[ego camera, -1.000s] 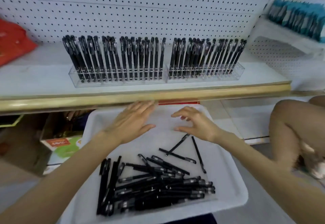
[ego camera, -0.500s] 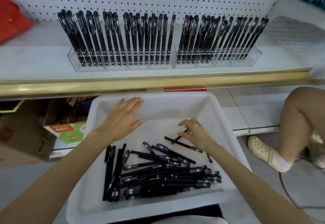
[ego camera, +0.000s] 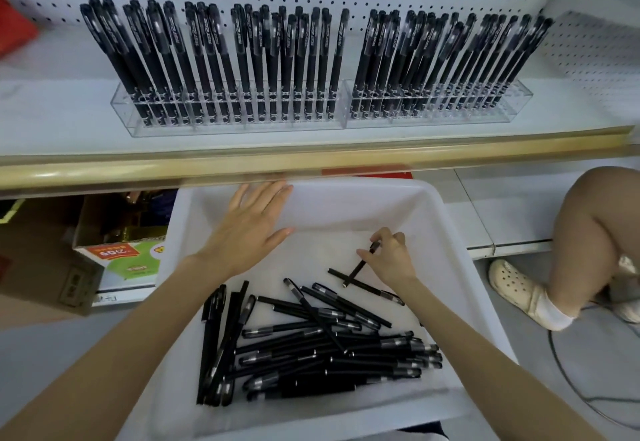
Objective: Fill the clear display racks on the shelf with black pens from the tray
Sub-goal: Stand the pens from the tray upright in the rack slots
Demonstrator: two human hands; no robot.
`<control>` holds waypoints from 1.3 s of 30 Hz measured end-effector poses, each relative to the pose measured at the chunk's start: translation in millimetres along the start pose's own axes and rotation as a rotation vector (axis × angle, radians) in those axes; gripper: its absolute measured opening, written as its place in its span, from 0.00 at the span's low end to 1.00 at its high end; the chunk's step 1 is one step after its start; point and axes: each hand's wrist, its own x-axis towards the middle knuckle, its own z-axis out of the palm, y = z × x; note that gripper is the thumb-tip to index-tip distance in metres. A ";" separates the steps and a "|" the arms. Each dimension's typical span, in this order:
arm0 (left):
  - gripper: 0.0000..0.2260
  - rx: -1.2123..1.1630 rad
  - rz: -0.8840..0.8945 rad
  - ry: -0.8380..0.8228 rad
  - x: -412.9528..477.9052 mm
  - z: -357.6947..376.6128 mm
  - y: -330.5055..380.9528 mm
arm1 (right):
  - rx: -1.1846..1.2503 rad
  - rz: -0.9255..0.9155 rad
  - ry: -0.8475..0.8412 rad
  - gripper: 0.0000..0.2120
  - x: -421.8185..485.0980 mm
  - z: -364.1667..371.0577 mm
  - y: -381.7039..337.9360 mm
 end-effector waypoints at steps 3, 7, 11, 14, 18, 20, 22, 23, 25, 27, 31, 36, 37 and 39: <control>0.31 0.056 -0.013 0.006 -0.5 6.7 1.0 | 0.003 0.024 -0.031 0.15 -0.3 -5.7 2.2; 0.31 0.064 -0.033 0.018 -2.4 10.3 4.1 | 0.047 0.031 -0.051 0.16 -1.6 -8.4 7.6; 0.32 0.061 -0.036 0.007 -5.8 11.1 4.0 | 0.114 0.041 -0.052 0.18 -2.6 -9.3 7.7; 0.33 0.058 -0.023 -0.006 -5.7 8.7 4.4 | 0.177 0.075 -0.073 0.19 -3.2 -12.3 5.8; 0.33 0.064 -0.017 -0.008 -5.8 10.1 5.0 | 0.304 0.135 -0.070 0.23 -3.5 -18.6 6.2; 0.33 0.067 -0.010 -0.001 -6.6 10.6 6.3 | 0.385 0.152 -0.059 0.24 -3.9 -22.6 5.8; 0.33 0.064 -0.002 0.017 -7.3 11.1 8.8 | 0.460 0.153 -0.066 0.24 -4.9 -26.3 6.5; 0.33 0.062 0.000 0.028 -7.8 11.2 10.1 | 0.499 0.146 -0.083 0.23 -5.5 -27.9 7.7; 0.33 0.055 0.005 0.055 -8.7 11.3 12.4 | 0.569 0.117 -0.127 0.22 -8.0 -33.3 9.3; 0.33 0.037 0.011 0.079 -10.5 11.0 13.6 | 0.607 0.067 -0.146 0.17 -12.3 -39.0 10.0; 0.34 0.019 0.019 0.089 -16.2 9.4 15.7 | 0.668 -0.031 -0.081 0.07 -22.9 -46.3 7.2; 0.35 0.033 0.015 0.083 -20.9 0.4 19.7 | 0.642 -0.133 0.026 0.12 -33.1 -59.1 -2.9; 0.35 0.028 0.014 0.088 -20.8 -3.8 22.6 | 0.586 -0.165 0.051 0.12 -35.9 -64.7 -6.1; 0.36 0.004 0.014 0.086 -19.8 -11.9 29.7 | 0.510 -0.211 0.093 0.11 -42.6 -78.3 -12.0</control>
